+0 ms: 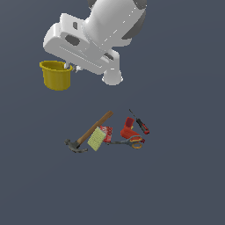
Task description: Pick up a designated object from a clutter of objects.
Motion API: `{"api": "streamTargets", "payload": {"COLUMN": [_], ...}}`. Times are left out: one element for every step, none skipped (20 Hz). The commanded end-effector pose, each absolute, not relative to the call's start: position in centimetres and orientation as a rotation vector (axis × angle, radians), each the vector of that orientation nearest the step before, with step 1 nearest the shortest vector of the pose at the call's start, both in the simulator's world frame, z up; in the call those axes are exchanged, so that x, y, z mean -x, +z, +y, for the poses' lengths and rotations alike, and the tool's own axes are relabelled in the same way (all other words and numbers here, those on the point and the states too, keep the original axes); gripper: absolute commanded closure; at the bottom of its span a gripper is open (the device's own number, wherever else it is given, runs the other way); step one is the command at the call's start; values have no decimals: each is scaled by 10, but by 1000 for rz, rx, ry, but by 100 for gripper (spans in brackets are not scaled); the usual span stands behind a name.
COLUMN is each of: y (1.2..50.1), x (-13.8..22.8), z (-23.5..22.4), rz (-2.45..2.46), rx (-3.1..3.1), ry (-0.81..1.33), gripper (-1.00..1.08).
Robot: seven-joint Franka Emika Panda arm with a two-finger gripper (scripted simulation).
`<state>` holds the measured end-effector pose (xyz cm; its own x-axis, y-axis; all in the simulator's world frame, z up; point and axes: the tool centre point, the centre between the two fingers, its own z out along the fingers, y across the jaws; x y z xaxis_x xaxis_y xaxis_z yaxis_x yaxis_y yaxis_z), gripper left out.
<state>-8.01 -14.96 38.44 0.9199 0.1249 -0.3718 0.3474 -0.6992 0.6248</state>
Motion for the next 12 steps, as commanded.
{"api": "streamTargets", "payload": {"y": [403, 409, 414, 418, 422, 425, 428, 430, 431, 432, 433, 433], "x": [78, 77, 77, 76, 75, 75, 74, 74, 73, 73, 72, 72], "z": [-162, -165, -169, -172, -175, -177, -179, -180, -181, -182, -182, -182], "rz": [334, 334, 334, 334, 335, 335, 335, 335, 335, 335, 335, 335], "rx": [-2336, -2336, -2336, -2336, -2335, -2335, -2335, -2335, -2335, -2335, -2335, -2335], "ry": [-390, -390, -390, -390, -390, -390, -390, -390, -389, -389, -389, -389], "gripper": [108, 108, 108, 108, 108, 108, 108, 108, 108, 108, 108, 108]}}
